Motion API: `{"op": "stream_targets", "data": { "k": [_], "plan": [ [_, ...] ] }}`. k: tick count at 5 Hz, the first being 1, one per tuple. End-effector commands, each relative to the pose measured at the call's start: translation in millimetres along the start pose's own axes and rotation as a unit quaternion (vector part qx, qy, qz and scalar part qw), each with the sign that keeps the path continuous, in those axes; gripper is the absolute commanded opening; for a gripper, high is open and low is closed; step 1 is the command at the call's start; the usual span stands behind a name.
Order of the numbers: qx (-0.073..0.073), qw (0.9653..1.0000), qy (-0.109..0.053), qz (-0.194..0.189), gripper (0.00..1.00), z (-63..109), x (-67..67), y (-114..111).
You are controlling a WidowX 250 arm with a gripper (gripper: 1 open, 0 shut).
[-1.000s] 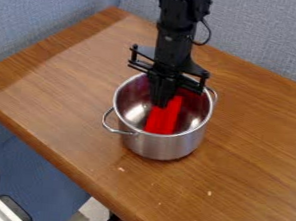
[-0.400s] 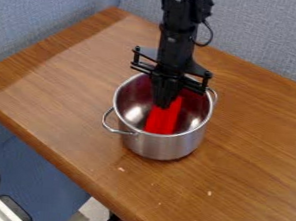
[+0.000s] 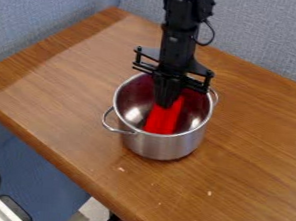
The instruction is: Move the red object from the metal pot to the table
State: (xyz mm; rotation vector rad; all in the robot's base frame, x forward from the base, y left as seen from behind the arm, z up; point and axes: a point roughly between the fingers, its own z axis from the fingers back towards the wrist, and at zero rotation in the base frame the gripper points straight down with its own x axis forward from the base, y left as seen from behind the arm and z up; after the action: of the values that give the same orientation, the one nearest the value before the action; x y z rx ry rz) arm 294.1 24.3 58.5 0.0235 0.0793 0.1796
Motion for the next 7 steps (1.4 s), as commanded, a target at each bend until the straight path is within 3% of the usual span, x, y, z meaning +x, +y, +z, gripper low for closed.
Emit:
{"op": "stream_targets", "data": {
  "k": [1, 4, 5, 6, 7],
  "plan": [
    [-0.008, 0.9996, -0.025, 0.009, 0.00, 19.2, 5.8, 4.3],
    [-0.024, 0.9985, -0.048, 0.013, 0.00, 50.0, 2.4, 0.0],
    [-0.031, 0.9974, -0.064, 0.007, 0.00, 64.9, -0.5, -4.3],
    [-0.033, 0.9970, -0.070, 0.001, 0.00, 73.7, -2.7, -8.7],
    [-0.025, 0.9971, -0.071, -0.015, 0.00, 72.1, -5.8, -17.8]
  ]
}}
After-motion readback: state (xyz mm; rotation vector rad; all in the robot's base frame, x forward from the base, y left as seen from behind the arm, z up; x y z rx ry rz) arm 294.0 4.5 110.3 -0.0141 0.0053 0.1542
